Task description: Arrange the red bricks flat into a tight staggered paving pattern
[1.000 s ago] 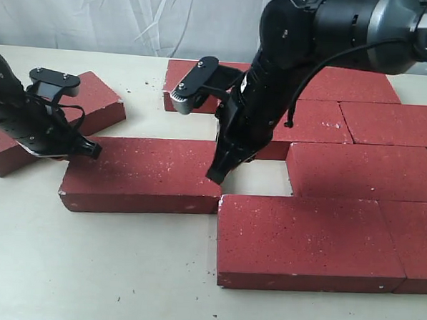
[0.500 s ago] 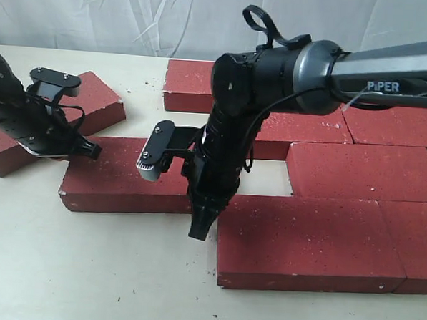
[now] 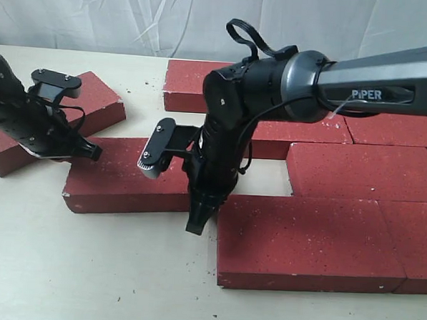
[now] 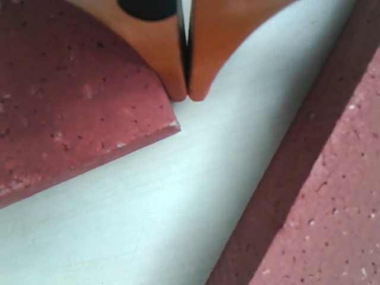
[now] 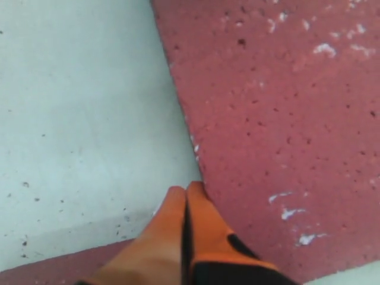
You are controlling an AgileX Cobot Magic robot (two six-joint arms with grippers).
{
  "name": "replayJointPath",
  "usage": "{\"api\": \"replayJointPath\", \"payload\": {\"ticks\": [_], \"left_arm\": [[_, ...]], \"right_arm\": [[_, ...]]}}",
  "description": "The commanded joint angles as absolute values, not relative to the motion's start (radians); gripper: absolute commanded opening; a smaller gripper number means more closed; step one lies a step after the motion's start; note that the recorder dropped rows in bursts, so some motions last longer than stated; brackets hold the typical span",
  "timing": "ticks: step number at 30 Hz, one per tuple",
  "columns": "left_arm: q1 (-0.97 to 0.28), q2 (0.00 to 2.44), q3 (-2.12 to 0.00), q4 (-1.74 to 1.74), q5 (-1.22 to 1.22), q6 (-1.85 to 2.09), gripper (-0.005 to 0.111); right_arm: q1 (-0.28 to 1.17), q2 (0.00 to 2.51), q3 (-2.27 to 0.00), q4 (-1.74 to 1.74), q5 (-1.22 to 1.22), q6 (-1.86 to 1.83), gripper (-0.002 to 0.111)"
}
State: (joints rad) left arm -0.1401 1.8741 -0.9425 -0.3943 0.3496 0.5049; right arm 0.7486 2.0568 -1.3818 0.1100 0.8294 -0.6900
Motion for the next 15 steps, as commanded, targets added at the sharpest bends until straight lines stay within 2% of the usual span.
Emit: {"api": "replayJointPath", "payload": {"ticks": [1, 3, 5, 15], "left_arm": [[-0.143, 1.864, -0.945, -0.408, 0.342, 0.515, 0.000], [-0.143, 1.864, -0.945, -0.412, 0.340, 0.519, 0.000], [-0.143, 1.864, -0.945, -0.416, 0.334, 0.518, 0.000], [-0.159, 1.864, -0.945, -0.479, 0.354, 0.562, 0.000]], "right_arm": [[0.760, 2.041, -1.437, 0.154, 0.987, -0.680, -0.001], [0.760, 2.013, -1.456, 0.189, 1.086, -0.682, -0.001], [0.749, 1.981, -1.449, 0.181, 1.087, -0.679, -0.001], [0.543, 1.933, -1.448, 0.190, 0.850, -0.564, -0.001]]}}
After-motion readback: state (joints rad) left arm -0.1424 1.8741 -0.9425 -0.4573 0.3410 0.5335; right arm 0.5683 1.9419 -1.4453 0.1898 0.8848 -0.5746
